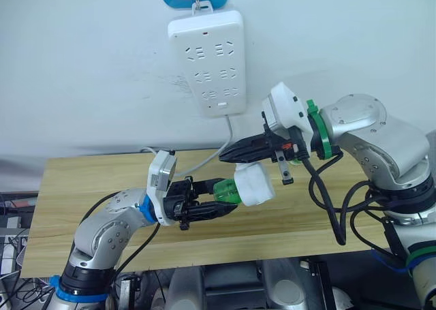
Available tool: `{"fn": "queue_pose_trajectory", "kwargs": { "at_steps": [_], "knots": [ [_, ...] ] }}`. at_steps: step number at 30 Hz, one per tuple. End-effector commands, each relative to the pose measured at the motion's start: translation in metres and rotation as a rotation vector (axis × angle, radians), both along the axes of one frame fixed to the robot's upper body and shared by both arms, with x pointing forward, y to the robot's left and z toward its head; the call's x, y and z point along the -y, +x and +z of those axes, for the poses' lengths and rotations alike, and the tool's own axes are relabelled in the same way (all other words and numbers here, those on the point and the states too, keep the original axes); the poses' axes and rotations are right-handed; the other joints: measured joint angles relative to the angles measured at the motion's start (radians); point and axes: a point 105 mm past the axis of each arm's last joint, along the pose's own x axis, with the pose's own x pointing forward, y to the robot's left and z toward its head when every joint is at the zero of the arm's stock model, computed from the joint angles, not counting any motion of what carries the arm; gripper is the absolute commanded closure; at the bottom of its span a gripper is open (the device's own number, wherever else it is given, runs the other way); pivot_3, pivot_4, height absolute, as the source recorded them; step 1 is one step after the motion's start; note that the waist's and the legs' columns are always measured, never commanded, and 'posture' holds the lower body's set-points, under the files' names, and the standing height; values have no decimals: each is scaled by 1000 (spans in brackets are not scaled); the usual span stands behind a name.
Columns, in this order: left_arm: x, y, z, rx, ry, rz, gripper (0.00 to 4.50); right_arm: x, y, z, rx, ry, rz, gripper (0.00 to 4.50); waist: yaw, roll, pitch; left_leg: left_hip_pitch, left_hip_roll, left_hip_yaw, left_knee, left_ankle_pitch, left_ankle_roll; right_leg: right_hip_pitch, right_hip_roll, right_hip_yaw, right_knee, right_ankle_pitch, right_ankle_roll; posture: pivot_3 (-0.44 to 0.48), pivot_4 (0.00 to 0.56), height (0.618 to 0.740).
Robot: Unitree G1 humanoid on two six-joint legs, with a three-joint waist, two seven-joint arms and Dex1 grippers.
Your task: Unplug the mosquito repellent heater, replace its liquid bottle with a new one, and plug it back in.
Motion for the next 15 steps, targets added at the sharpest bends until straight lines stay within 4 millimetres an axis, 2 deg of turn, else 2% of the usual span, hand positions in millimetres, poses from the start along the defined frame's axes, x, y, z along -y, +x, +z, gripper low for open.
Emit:
{"fn": "queue_pose_trajectory", "kwargs": {
  "at_steps": [1, 9, 15],
  "knots": [
    [5, -12, 15, 88, -40, -48, 2244, 0, 3, -4, 23, -34, -15, 4460, 0, 0, 0, 0, 0, 0, 0, 0, 0, 0, 0, 0, 0, 0, 0, -198, 341, 740],
    [6, -13, 16, 94, -42, -45, 2244, -4, 6, 1, 29, -11, -20, 4460, 0, 0, 0, 0, 0, 0, 0, 0, 0, 0, 0, 0, 0, 0, 0, -195, 337, 740],
    [0, -10, 8, 115, -32, 19, 2244, 0, -2, 19, -37, 75, -1, 4460, 1, 0, 0, 0, 0, 0, 0, 0, 0, 0, 0, 0, 1, 0, 0, -192, 339, 740]
  ]
}}
